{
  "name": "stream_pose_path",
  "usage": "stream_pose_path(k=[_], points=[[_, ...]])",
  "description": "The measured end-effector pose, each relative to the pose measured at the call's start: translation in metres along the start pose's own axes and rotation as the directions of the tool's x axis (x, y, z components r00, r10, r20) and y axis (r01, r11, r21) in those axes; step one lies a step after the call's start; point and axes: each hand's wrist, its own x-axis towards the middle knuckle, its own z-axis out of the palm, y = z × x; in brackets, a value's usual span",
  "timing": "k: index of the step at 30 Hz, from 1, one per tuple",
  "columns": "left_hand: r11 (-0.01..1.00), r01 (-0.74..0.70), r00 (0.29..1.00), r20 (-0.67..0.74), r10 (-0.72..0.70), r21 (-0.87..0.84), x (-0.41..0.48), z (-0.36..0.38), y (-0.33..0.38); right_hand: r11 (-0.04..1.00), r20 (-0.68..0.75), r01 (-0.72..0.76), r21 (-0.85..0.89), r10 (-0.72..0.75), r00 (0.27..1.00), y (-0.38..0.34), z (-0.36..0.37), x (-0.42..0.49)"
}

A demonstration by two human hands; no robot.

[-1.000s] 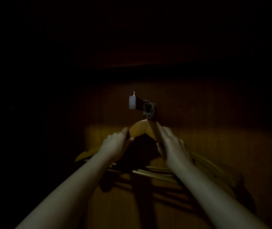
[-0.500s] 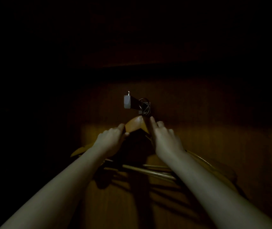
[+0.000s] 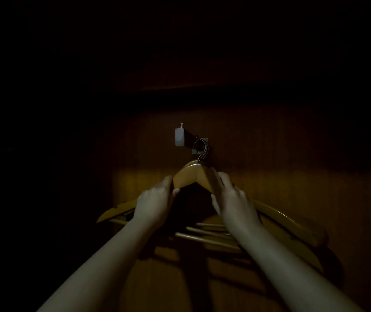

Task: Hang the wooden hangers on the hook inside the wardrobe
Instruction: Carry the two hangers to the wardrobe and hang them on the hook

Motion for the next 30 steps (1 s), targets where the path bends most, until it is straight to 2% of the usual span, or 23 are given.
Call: stream_pose_path(k=[4,8,12,15,18,22,24,27,30], points=[[0.998,0.041,0.998,-0.052,-0.043,-0.048,-0.005,0.008,0.002,1.0,-0.021,0.024,0.011,-0.024,1.0,0.008,0.006,0.0],[0.996,0.084,0.994,0.073,-0.085,0.018,-0.015,0.006,0.006,0.977,-0.031,0.066,-0.201,-0.074,0.997,0.018,0.011,0.007],[0.992,0.12,0.988,0.093,-0.123,0.037,-0.027,0.001,0.016,0.971,-0.042,0.081,-0.227,-0.092,0.995,0.021,0.013,0.003],[0.998,0.068,0.997,0.045,-0.068,0.005,-0.051,-0.002,0.016,0.939,-0.039,0.121,-0.323,-0.14,0.989,0.018,0.006,-0.015],[0.999,-0.015,0.997,0.074,0.018,-0.038,-0.078,-0.006,0.012,0.928,-0.043,0.167,-0.332,-0.192,0.98,0.012,-0.002,-0.038],[0.982,-0.127,0.969,0.193,0.152,-0.138,-0.116,-0.018,0.01,0.953,0.107,0.191,-0.235,-0.17,0.98,0.001,-0.009,-0.072],[0.953,-0.204,0.937,0.237,0.256,-0.222,-0.139,-0.023,0.011,0.97,0.176,0.155,-0.189,-0.122,0.977,-0.01,-0.01,-0.09],[0.929,-0.222,0.896,0.314,0.314,-0.298,-0.173,-0.022,0.012,0.992,0.237,0.051,-0.118,-0.022,0.971,-0.026,-0.005,-0.123],[0.93,-0.213,0.801,0.492,0.342,-0.298,-0.203,-0.005,0.006,0.991,0.39,-0.012,-0.134,0.064,0.919,-0.03,0.011,-0.162]])
